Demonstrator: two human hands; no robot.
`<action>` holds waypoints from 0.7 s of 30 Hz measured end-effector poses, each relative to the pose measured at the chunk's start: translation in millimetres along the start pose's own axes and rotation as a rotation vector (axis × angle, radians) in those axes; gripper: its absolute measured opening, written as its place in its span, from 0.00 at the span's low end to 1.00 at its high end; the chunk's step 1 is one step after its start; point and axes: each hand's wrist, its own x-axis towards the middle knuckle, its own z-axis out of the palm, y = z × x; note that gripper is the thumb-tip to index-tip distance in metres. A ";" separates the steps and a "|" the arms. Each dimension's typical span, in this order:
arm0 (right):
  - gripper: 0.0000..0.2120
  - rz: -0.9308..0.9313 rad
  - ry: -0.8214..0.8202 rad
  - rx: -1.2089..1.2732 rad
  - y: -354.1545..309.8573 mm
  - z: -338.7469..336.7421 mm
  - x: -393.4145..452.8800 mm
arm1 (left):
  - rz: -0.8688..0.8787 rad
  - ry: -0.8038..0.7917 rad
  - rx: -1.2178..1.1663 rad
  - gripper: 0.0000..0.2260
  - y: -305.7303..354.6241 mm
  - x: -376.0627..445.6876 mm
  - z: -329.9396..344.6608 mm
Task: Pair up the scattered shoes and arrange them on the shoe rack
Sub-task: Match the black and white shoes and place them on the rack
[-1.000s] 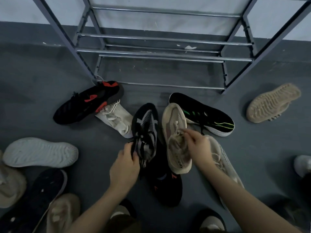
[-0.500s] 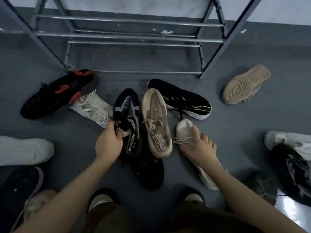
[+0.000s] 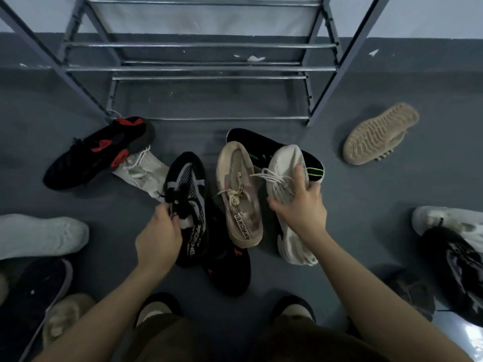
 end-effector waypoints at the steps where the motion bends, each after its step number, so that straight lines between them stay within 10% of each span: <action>1: 0.46 -0.031 0.011 -0.015 -12.5 0.0 7.3 | -0.003 -0.039 0.008 0.13 -0.5 1.1 1.3; 6: 0.47 -0.001 -0.064 -0.115 -51.3 14.4 37.7 | -0.030 -0.093 -0.031 0.20 5.0 14.0 7.2; 10: 0.31 -0.176 0.147 -0.126 -49.1 23.6 19.3 | -0.012 -0.139 -0.118 0.29 1.4 27.1 8.8; 21: 0.20 -0.392 0.059 -0.135 -79.0 51.7 -19.1 | 0.155 0.048 -0.224 0.16 -31.1 21.7 -3.4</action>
